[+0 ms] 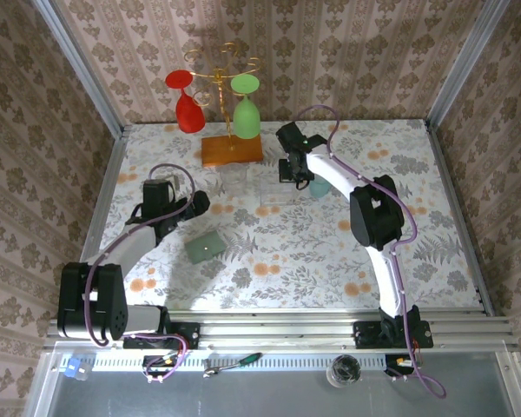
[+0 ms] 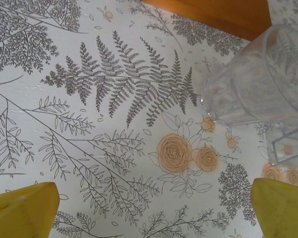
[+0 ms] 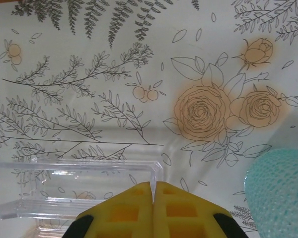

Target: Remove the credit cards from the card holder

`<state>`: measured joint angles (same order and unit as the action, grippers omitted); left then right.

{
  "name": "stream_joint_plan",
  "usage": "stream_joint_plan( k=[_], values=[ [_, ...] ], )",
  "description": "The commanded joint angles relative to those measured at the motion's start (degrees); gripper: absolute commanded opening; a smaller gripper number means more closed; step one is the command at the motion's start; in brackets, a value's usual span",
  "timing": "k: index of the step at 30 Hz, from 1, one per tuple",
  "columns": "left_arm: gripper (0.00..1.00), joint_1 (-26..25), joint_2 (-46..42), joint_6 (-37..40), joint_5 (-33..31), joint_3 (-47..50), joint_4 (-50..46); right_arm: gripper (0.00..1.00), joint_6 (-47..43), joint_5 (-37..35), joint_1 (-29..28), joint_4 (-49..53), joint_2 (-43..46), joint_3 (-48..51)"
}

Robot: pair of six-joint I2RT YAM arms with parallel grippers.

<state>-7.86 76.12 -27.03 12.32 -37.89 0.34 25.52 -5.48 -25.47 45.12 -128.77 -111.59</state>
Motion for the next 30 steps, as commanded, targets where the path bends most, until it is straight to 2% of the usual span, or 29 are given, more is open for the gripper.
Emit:
stream_joint_plan(
  k=[1, 9, 15, 30],
  values=[
    [1.00, -0.23, 0.92, -0.25, 1.20, -0.47, -1.05, 0.04, 0.06, -0.85, 0.42, 1.24, -1.03, -1.61],
    [0.99, -0.23, 1.92, -0.47, 1.75, -1.05, -1.14, 0.15, 0.37, -0.43, 0.35, 1.61, -0.18, -1.96],
    [0.99, -0.23, 2.06, -0.49, 2.23, -1.22, -1.44, 0.19, 0.59, -0.33, 0.16, 1.99, 1.45, -1.88],
    [0.97, -1.01, 5.06, 0.31, 7.22, -1.93, -6.14, 0.21, 0.76, 0.16, -0.63, 1.83, 5.66, 0.20]
  ],
)
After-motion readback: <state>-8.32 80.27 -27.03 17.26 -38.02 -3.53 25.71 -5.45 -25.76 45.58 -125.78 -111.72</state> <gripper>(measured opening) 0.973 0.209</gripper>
